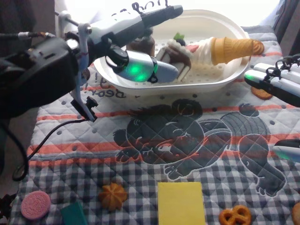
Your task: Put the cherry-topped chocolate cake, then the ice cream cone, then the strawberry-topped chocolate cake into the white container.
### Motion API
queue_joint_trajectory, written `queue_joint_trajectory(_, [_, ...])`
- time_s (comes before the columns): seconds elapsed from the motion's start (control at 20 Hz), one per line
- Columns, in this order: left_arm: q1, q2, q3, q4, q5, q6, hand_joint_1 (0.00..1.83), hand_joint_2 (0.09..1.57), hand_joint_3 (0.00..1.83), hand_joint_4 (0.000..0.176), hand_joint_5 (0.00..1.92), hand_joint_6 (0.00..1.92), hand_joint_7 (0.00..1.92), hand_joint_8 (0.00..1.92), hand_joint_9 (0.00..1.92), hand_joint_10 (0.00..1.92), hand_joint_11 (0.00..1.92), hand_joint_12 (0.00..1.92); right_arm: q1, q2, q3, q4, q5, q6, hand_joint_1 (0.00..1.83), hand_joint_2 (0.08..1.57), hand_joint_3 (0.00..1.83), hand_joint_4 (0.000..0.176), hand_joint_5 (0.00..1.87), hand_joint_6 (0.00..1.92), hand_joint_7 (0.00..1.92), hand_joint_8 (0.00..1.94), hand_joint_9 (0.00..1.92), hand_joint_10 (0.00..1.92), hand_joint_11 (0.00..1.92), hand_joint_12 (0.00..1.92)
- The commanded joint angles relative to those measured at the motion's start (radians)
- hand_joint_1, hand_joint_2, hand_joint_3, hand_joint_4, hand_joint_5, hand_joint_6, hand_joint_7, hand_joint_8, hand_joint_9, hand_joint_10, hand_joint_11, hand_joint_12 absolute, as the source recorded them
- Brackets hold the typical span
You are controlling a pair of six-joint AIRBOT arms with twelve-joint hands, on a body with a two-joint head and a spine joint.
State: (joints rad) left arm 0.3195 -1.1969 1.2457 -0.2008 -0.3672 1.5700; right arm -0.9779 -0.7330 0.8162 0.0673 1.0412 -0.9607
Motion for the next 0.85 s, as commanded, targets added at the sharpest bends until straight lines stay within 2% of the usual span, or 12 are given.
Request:
queue_joint_trajectory(0.0, [0.002,0.024,-0.01,0.005,-0.159,-0.005,0.88,1.0,0.0,0.15,0.01,0.0,0.0,0.0,0.0,0.0,0.0,0.01,0.003,0.006,0.0,0.006,0.122,0.005,0.57,1.21,0.0,0.0,0.0,0.0,0.04,0.0,0.02,0.46,0.0,1.08])
queue_joint_trajectory(0.1, [0.024,0.08,-0.065,0.021,-0.229,-0.015,0.85,0.98,0.0,0.172,0.0,0.0,0.0,0.0,0.0,0.0,0.0,0.0,0.002,0.011,-0.005,0.007,0.132,0.006,0.58,1.19,0.0,0.0,0.0,0.0,0.04,0.0,0.01,0.45,0.0,1.07])
queue_joint_trajectory(0.15, [0.046,0.124,-0.1,0.044,-0.29,-0.059,0.82,1.02,0.0,0.175,0.0,0.0,0.0,0.0,0.0,0.0,0.0,0.0,0.002,0.013,-0.007,0.008,0.141,0.006,0.58,1.2,0.0,0.0,0.0,0.0,0.05,0.0,0.01,0.45,0.0,1.07])
queue_joint_trajectory(0.25, [0.104,0.192,-0.144,0.07,-0.408,-0.166,0.8,1.07,0.02,0.176,0.0,0.0,0.0,0.0,0.0,0.0,0.0,0.0,-0.003,0.018,-0.008,0.018,0.165,0.006,0.58,1.19,0.0,0.022,0.0,0.0,0.08,0.01,0.04,0.46,0.0,1.07])
queue_joint_trajectory(0.35, [0.148,0.235,-0.182,0.061,-0.48,-0.176,0.77,1.1,0.03,0.176,0.0,0.0,0.0,0.0,0.0,0.0,0.0,0.0,-0.004,0.023,-0.009,0.023,0.179,0.006,0.58,1.19,0.0,0.021,0.0,0.0,0.09,0.01,0.04,0.48,0.0,1.14])
queue_joint_trajectory(0.4, [0.192,0.272,-0.218,0.044,-0.555,-0.177,0.81,1.13,0.03,0.176,0.0,0.0,0.0,0.0,0.0,0.0,0.0,0.0,-0.005,0.027,-0.011,0.027,0.195,0.006,0.61,1.18,0.0,0.04,0.0,0.0,0.07,0.0,0.01,0.54,0.0,1.2])
queue_joint_trajectory(0.5, [0.261,0.311,-0.253,0.033,-0.648,-0.211,0.82,1.14,0.03,0.176,0.0,0.0,0.0,0.0,0.0,0.0,0.04,0.02,-0.007,0.031,-0.013,0.034,0.217,0.006,0.59,1.18,0.0,0.047,0.0,0.0,0.03,0.0,0.0,0.59,0.0,1.28])
queue_joint_trajectory(0.55, [0.301,0.332,-0.268,0.027,-0.71,-0.249,0.62,1.27,0.03,0.176,0.0,0.0,0.0,0.0,0.0,0.0,0.01,0.1,-0.007,0.033,-0.015,0.042,0.233,0.006,0.59,1.19,0.0,0.043,0.0,0.0,0.05,0.0,0.0,0.54,0.0,1.21])
queue_joint_trajectory(0.65, [0.368,0.362,-0.296,0.005,-0.808,-0.272,0.61,1.3,0.02,0.176,0.0,0.0,0.0,0.0,0.0,0.0,0.0,0.11,-0.013,0.038,-0.018,0.056,0.275,0.005,0.58,1.2,0.0,0.032,0.0,0.0,0.06,0.01,0.0,0.56,0.0,1.23])
queue_joint_trajectory(0.7, [0.38,0.366,-0.302,0.001,-0.825,-0.272,0.68,1.33,0.02,0.176,0.0,0.0,0.0,0.0,0.0,0.0,0.0,0.02,-0.014,0.039,-0.018,0.059,0.283,0.004,0.55,1.21,0.01,0.045,0.0,0.0,0.02,0.0,0.0,0.51,0.0,1.17])
queue_joint_trajectory(0.75, [0.407,0.38,-0.319,-0.003,-0.867,-0.272,0.71,1.32,0.01,0.176,0.0,0.0,0.0,0.0,0.0,0.0,0.0,0.0,-0.015,0.042,-0.02,0.066,0.303,0.0,0.56,1.21,0.0,0.032,0.0,0.0,0.0,0.0,0.0,0.48,0.0,1.15])
queue_joint_trajectory(0.8, [0.433,0.395,-0.336,-0.003,-0.901,-0.272,0.67,1.26,0.0,0.176,0.0,0.0,0.0,0.0,0.0,0.0,0.0,0.0,-0.015,0.045,-0.023,0.072,0.319,-0.006,0.55,1.22,0.01,0.031,0.0,0.0,0.0,0.0,0.0,0.46,0.0,1.1])
